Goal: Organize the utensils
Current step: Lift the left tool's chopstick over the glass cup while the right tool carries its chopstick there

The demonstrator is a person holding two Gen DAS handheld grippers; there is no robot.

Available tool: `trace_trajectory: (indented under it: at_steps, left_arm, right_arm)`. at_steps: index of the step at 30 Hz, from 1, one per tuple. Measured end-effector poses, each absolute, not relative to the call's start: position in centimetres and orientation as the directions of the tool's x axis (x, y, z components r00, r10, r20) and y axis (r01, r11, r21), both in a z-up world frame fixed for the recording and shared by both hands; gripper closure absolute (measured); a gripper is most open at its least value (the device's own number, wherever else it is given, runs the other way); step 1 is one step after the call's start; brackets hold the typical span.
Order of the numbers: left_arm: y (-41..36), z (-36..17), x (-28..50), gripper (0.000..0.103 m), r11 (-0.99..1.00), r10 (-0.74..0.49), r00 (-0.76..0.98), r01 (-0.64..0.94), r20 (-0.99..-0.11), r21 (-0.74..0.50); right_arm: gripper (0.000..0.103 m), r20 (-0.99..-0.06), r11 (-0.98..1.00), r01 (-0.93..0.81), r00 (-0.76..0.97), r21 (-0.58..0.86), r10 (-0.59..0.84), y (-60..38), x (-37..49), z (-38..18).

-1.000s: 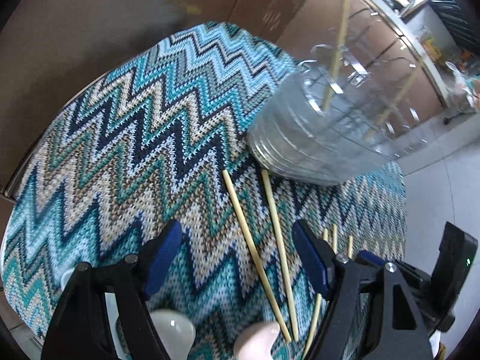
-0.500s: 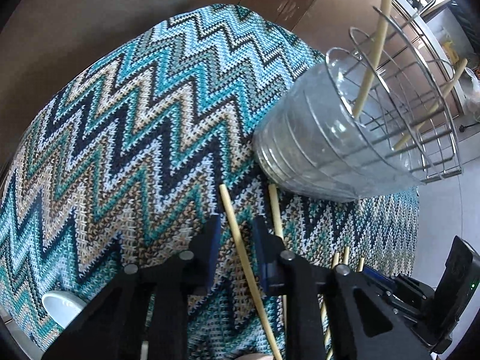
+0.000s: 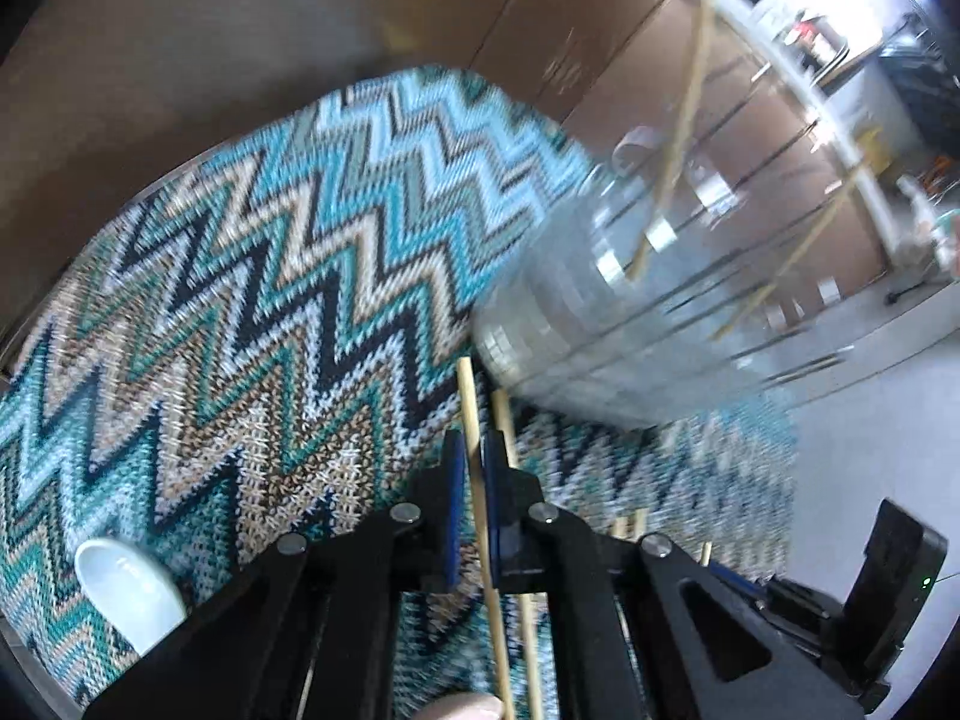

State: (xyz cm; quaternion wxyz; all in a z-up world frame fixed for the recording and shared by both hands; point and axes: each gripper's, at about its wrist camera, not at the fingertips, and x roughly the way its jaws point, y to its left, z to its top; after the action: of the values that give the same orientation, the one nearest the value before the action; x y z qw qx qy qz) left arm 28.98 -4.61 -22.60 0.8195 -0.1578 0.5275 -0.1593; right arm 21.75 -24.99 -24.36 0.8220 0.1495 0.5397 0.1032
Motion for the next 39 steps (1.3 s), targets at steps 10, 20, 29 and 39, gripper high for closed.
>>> trace_trajectory:
  at_steps: [10, 20, 29, 39]
  left_arm:
    - [-1.7, -12.8, 23.0, 0.098, 0.865, -0.473, 0.629, 0.200, -0.617, -0.459]
    - [-1.1, -2.6, 21.9, 0.098, 0.860, -0.460, 0.795, 0.289, -0.396, -0.420]
    - [-3.3, -0.5, 25.6, 0.098, 0.892, -0.395, 0.859, 0.273, -0.327, -0.360]
    - [-6.8, -8.5, 30.0, 0.098, 0.925, -0.340, 0.841, 0.217, -0.421, -0.313]
  right_arm:
    - [0.098, -0.706, 0.937, -0.139, 0.624, 0.322, 0.335, -24.6, 15.6, -15.1]
    - [0.098, -0.404, 0.933, -0.257, 0.848, 0.252, 0.343, -24.1, 14.9, -2.7]
    - [0.098, -0.191, 0.959, -0.236, 0.946, 0.157, 0.264, -23.2, 19.6, 1.6]
    - [0.098, -0.269, 0.991, -0.124, 0.954, 0.051, 0.133, -22.1, 25.0, -6.1]
